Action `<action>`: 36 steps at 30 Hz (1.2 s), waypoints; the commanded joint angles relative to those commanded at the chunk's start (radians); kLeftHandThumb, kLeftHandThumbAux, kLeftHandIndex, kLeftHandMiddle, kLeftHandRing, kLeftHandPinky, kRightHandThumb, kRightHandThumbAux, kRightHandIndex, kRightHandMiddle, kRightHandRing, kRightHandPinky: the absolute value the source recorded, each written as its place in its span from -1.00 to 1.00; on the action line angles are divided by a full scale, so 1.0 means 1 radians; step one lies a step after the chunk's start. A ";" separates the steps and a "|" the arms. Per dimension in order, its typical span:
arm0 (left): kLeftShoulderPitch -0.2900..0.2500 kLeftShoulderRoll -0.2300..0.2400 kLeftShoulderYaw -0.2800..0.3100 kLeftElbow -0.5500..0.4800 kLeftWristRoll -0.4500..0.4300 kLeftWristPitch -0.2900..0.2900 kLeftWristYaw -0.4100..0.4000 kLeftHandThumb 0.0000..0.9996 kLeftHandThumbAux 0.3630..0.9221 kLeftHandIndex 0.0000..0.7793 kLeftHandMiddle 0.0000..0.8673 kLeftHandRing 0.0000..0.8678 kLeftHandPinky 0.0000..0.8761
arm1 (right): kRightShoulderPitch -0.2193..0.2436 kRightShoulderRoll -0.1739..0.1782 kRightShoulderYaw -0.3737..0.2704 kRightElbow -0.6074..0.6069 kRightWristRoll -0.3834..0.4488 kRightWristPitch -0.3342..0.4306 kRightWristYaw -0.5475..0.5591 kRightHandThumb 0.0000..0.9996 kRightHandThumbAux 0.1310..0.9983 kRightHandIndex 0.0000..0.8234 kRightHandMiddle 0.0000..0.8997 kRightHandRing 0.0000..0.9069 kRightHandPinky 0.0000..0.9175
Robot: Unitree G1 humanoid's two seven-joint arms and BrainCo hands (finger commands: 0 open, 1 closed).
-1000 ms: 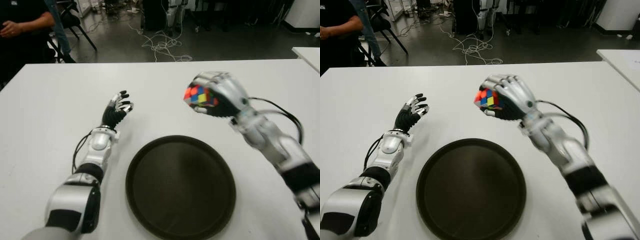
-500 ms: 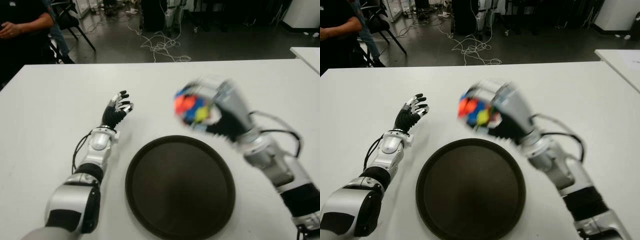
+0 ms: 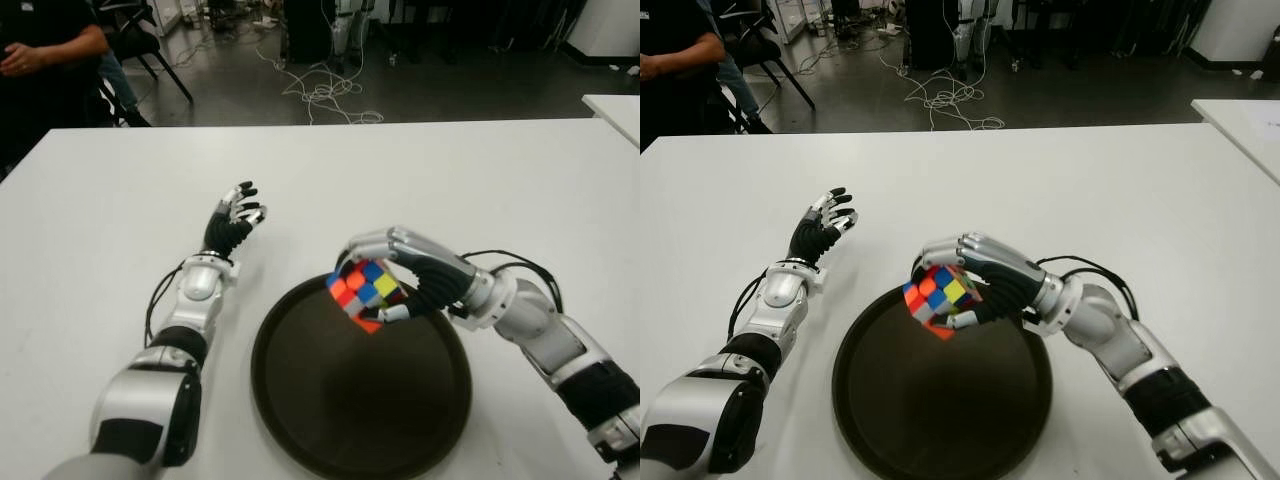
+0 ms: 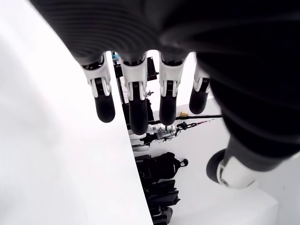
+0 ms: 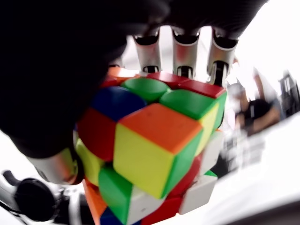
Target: Pick up the Rubik's Cube and put it in the plate
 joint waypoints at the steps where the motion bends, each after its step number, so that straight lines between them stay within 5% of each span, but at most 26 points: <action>1: 0.000 0.000 0.000 0.000 -0.001 0.000 -0.001 -0.69 0.01 -0.65 -0.59 -0.59 -0.64 | -0.002 0.007 -0.005 0.007 0.010 0.009 0.022 0.67 0.29 -0.03 0.22 0.58 0.56; 5: 0.000 -0.002 0.002 -0.001 -0.002 -0.003 -0.004 -0.69 0.00 -0.65 -0.59 -0.59 -0.65 | 0.000 0.032 -0.034 0.022 0.024 0.040 0.083 0.67 0.29 -0.04 0.23 0.56 0.55; 17: 0.002 -0.005 -0.002 -0.003 0.003 -0.003 0.003 -0.70 -0.03 -0.66 -0.60 -0.59 -0.62 | 0.022 0.098 -0.087 0.025 -0.180 0.122 0.003 0.66 0.30 -0.06 0.23 0.55 0.53; 30: 0.004 -0.006 -0.003 -0.006 0.003 -0.006 0.000 -0.71 -0.01 -0.65 -0.60 -0.60 -0.64 | 0.011 0.048 -0.068 -0.083 -0.351 0.239 0.047 0.66 0.30 -0.07 0.26 0.50 0.48; 36: 0.008 -0.006 -0.007 -0.008 0.007 -0.012 0.001 -0.72 0.04 -0.67 -0.61 -0.61 -0.64 | 0.004 0.039 -0.067 -0.093 -0.400 0.242 0.045 0.64 0.32 -0.11 0.12 0.14 0.10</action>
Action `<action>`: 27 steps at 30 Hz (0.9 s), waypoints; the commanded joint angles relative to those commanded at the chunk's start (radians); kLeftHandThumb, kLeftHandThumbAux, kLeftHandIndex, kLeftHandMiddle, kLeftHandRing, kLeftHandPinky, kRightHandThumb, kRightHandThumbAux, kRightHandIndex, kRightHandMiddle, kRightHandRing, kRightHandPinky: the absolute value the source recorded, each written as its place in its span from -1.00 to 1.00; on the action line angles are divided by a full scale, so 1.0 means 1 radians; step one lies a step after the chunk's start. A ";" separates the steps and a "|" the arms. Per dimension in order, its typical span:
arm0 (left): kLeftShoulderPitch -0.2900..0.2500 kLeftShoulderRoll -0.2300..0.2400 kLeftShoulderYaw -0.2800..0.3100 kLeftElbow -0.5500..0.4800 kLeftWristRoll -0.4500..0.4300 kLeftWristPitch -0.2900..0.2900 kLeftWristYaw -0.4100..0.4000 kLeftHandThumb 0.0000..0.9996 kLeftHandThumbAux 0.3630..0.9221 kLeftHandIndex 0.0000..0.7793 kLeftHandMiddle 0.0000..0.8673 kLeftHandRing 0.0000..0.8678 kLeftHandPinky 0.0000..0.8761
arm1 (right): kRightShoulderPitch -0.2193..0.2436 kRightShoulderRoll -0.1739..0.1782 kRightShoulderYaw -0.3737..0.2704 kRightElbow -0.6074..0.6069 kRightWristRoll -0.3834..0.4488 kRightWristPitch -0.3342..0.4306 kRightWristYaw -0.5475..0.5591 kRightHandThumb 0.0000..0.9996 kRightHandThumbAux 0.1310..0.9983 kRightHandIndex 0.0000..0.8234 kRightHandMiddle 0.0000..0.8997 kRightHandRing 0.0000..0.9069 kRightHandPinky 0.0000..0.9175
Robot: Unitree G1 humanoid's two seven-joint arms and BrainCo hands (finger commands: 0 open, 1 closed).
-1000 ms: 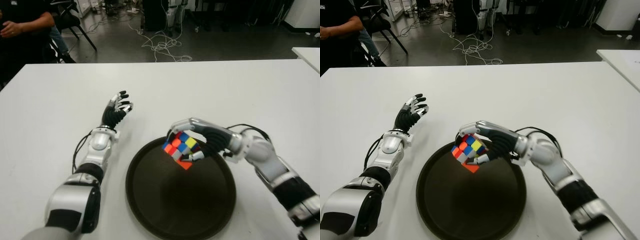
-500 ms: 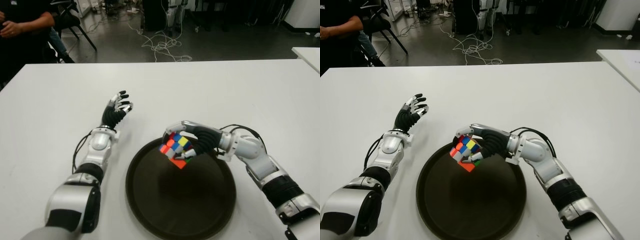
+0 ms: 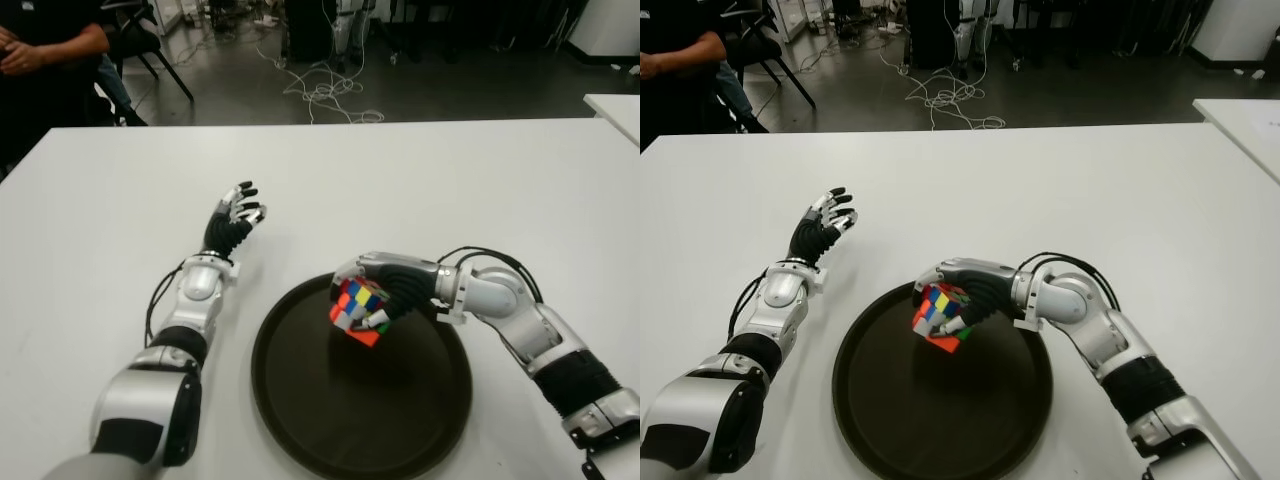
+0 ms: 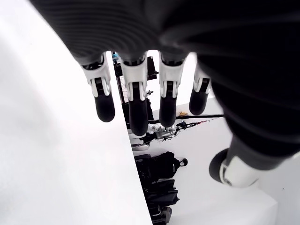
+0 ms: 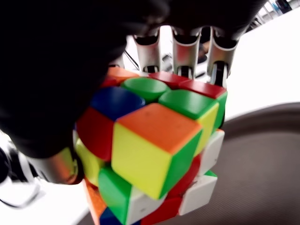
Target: Pick up the Rubik's Cube and put it in the plate
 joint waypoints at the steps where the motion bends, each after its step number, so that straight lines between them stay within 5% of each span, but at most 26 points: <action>1: 0.001 0.000 0.000 -0.001 0.000 -0.001 0.000 -0.72 0.04 -0.67 -0.61 -0.61 -0.64 | 0.000 0.001 -0.002 0.000 -0.004 -0.004 -0.004 0.65 0.32 -0.10 0.11 0.09 0.05; 10: 0.003 -0.001 -0.001 -0.003 -0.001 -0.006 0.000 -0.72 0.06 -0.64 -0.58 -0.58 -0.58 | -0.003 0.010 -0.009 0.025 0.000 -0.046 -0.015 0.66 0.31 0.03 -0.04 -0.34 -0.38; 13: 0.003 -0.001 0.001 -0.004 -0.004 -0.007 -0.002 -0.71 0.05 -0.64 -0.59 -0.57 -0.58 | -0.004 0.007 -0.007 0.027 0.008 -0.052 -0.003 0.45 0.39 -0.02 -0.45 -0.51 -0.52; 16: 0.003 -0.002 0.004 -0.006 -0.008 -0.006 -0.006 -0.70 0.06 -0.65 -0.59 -0.58 -0.64 | -0.007 0.002 -0.002 0.027 0.013 -0.050 0.017 -0.51 0.52 -0.65 -0.78 -0.79 -0.79; 18: 0.003 -0.003 0.004 -0.006 -0.009 -0.005 -0.007 -0.69 0.07 -0.65 -0.59 -0.59 -0.66 | -0.008 0.001 -0.002 0.028 0.014 -0.047 0.026 -0.75 0.51 -0.82 -0.89 -0.89 -0.88; 27: 0.005 -0.002 0.004 -0.007 -0.008 -0.005 0.002 -0.70 0.07 -0.66 -0.60 -0.61 -0.69 | -0.011 -0.005 -0.010 0.023 0.013 -0.032 0.057 -0.99 0.17 -1.00 -1.00 -1.00 -1.00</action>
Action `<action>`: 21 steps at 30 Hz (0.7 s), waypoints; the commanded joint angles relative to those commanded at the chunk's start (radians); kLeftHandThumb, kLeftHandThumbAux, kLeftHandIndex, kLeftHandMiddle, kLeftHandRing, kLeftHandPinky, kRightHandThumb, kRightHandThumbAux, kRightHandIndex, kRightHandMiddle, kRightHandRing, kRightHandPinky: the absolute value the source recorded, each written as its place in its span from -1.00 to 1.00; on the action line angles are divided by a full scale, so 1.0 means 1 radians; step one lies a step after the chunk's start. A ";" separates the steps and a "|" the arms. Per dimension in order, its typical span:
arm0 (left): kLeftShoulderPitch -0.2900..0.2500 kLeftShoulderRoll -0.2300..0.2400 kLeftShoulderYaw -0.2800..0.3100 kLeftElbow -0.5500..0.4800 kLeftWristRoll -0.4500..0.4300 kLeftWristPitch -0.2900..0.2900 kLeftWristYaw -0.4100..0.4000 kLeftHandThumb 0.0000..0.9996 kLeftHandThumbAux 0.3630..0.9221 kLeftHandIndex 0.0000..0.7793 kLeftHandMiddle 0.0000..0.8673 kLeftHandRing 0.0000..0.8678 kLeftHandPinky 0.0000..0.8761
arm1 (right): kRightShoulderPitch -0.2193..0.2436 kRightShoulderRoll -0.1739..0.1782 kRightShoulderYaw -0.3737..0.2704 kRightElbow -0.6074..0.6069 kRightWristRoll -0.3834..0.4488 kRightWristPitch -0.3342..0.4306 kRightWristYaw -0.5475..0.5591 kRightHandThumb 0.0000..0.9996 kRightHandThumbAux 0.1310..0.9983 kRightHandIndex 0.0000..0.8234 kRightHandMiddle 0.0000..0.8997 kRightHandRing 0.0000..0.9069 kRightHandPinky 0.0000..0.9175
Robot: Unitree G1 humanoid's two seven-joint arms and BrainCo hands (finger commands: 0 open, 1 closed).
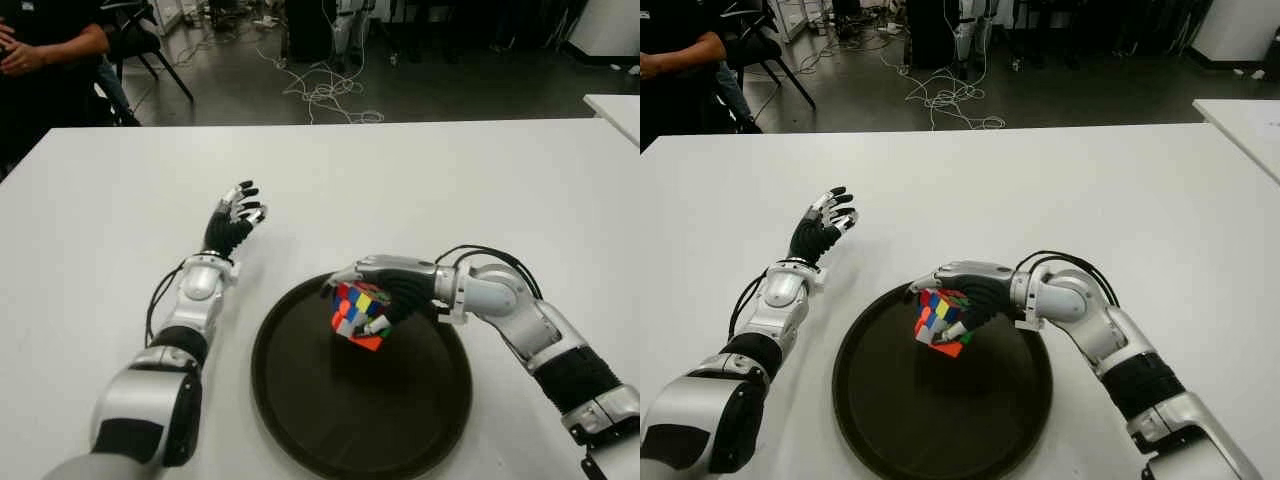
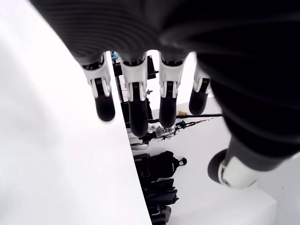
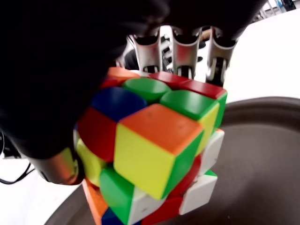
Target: Pick up the Rubik's Cube and put it in the plate
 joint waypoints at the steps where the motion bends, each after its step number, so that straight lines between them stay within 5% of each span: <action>1: 0.000 0.000 0.000 0.000 0.001 0.000 0.001 -0.70 0.06 -0.66 -0.60 -0.62 -0.69 | 0.001 0.000 -0.002 -0.001 -0.001 0.000 -0.002 -1.00 0.12 -1.00 -1.00 -1.00 -1.00; 21: 0.004 0.000 0.006 -0.004 -0.009 -0.010 -0.015 -0.65 0.03 -0.68 -0.62 -0.63 -0.66 | -0.009 -0.015 -0.018 0.018 -0.018 -0.083 -0.049 -1.00 -0.42 -1.00 -1.00 -1.00 -1.00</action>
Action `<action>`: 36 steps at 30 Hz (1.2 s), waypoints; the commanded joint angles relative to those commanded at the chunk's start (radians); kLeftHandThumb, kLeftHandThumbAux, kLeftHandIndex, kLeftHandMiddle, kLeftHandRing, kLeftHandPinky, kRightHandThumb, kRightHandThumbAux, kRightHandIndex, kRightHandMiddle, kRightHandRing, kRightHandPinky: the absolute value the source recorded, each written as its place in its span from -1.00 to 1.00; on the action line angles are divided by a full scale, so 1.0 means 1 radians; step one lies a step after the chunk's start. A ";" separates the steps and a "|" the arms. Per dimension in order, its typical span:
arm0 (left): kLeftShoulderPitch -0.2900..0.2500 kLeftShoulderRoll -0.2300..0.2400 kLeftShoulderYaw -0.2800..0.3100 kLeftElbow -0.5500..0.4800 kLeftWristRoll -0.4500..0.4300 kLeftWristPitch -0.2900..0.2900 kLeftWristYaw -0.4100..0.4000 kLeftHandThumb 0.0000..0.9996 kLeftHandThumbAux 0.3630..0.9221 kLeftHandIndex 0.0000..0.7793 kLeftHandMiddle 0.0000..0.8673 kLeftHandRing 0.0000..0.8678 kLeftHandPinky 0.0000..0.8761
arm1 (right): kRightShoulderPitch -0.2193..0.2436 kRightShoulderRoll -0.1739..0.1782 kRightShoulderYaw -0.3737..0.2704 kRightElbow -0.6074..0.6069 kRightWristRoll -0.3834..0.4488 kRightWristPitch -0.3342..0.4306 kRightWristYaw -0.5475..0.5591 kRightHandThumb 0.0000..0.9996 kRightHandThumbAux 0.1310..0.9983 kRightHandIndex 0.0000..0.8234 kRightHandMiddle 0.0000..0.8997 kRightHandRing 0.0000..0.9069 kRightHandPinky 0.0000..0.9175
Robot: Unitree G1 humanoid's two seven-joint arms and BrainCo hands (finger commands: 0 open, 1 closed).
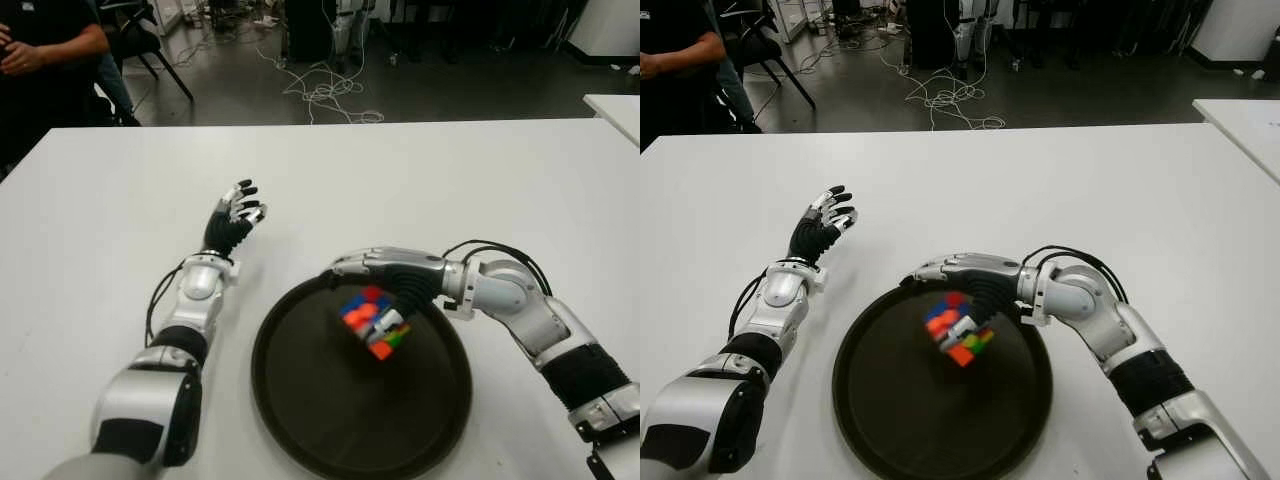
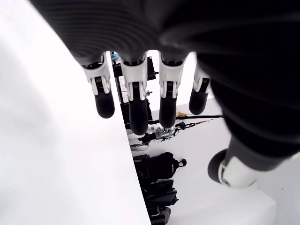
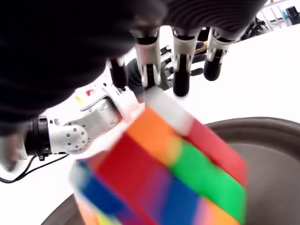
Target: Pick up the Rubik's Cube and put it in the plate
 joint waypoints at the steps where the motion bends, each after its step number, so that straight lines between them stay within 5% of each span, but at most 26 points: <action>1: -0.001 0.000 0.000 0.001 0.000 0.001 0.000 -0.65 0.02 -0.67 -0.62 -0.63 -0.67 | -0.001 0.000 -0.001 0.001 0.003 0.001 0.002 -1.00 -0.44 -1.00 -1.00 -1.00 -1.00; 17: -0.001 0.001 -0.001 0.001 0.007 0.003 0.022 -0.68 0.12 -0.66 -0.59 -0.60 -0.62 | -0.013 0.002 -0.022 0.022 0.062 0.001 0.029 -1.00 -0.57 -1.00 -1.00 -1.00 -1.00; 24: -0.004 -0.001 0.004 0.002 0.001 0.010 0.016 -0.67 0.23 -0.68 -0.60 -0.60 -0.62 | -0.026 -0.032 -0.063 0.035 0.136 -0.016 0.067 -1.00 -0.54 -1.00 -1.00 -1.00 -1.00; 29: -0.005 -0.001 0.005 0.002 0.000 0.014 0.015 -0.66 0.24 -0.68 -0.60 -0.60 -0.61 | -0.047 -0.079 -0.145 0.021 0.289 0.017 0.142 -1.00 -0.53 -1.00 -1.00 -1.00 -1.00; 33: -0.007 0.000 0.003 0.004 0.006 0.017 0.019 -0.67 0.18 -0.68 -0.61 -0.61 -0.63 | -0.049 -0.106 -0.227 -0.085 0.425 0.135 0.181 -1.00 -0.55 -1.00 -1.00 -1.00 -1.00; 35: -0.008 0.000 0.001 0.005 0.009 0.018 0.021 -0.67 0.15 -0.68 -0.61 -0.61 -0.63 | -0.036 -0.096 -0.265 -0.115 0.458 0.182 0.154 -1.00 -0.56 -1.00 -1.00 -1.00 -1.00; 36: -0.009 0.001 0.000 0.006 0.010 0.019 0.020 -0.68 0.14 -0.68 -0.61 -0.61 -0.63 | -0.043 -0.057 -0.304 -0.067 0.456 0.164 0.083 -1.00 -0.56 -1.00 -1.00 -1.00 -1.00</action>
